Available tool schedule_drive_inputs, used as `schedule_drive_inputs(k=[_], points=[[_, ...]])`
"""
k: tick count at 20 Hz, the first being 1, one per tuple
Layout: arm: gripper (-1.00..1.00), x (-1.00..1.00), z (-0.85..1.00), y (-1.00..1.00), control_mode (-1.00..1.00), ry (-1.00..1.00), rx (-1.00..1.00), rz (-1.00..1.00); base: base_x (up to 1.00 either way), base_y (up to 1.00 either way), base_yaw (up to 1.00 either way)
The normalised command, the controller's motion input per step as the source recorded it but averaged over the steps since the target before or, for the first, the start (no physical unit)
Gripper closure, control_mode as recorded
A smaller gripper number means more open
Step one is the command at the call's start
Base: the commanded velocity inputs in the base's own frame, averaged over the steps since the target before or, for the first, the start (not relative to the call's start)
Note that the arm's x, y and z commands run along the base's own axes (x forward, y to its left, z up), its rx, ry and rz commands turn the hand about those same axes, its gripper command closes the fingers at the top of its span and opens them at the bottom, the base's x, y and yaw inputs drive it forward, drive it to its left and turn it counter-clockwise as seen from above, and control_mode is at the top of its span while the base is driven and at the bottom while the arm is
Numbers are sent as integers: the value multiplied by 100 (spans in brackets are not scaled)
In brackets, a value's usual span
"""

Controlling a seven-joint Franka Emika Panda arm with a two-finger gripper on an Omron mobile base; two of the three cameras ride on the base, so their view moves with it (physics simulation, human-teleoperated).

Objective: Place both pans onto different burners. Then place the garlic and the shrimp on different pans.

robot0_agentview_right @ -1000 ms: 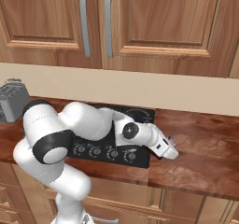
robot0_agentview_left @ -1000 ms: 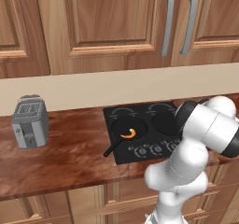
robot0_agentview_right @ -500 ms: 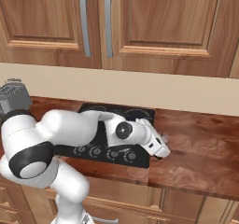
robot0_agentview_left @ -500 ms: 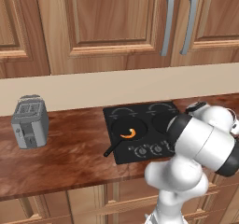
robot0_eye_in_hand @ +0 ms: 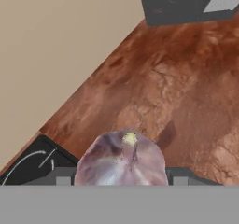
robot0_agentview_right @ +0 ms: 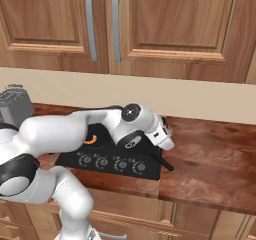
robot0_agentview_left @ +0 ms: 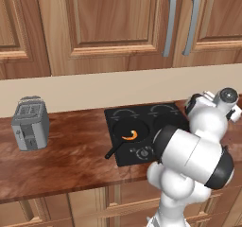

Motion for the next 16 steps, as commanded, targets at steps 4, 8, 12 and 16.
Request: schedule_drive_inputs(k=[4, 8, 12, 16], points=[[100, 0, 5, 33, -100, 0, 3, 6, 0, 0, 0], [100, 0, -4, 40, -100, 1, 0, 9, 0, 0, 0], [100, 0, 0, 34, -100, 0, 0, 8, 0, 0, 0], [100, 0, 0, 38, -100, 0, 0, 8, 0, 0, 0]])
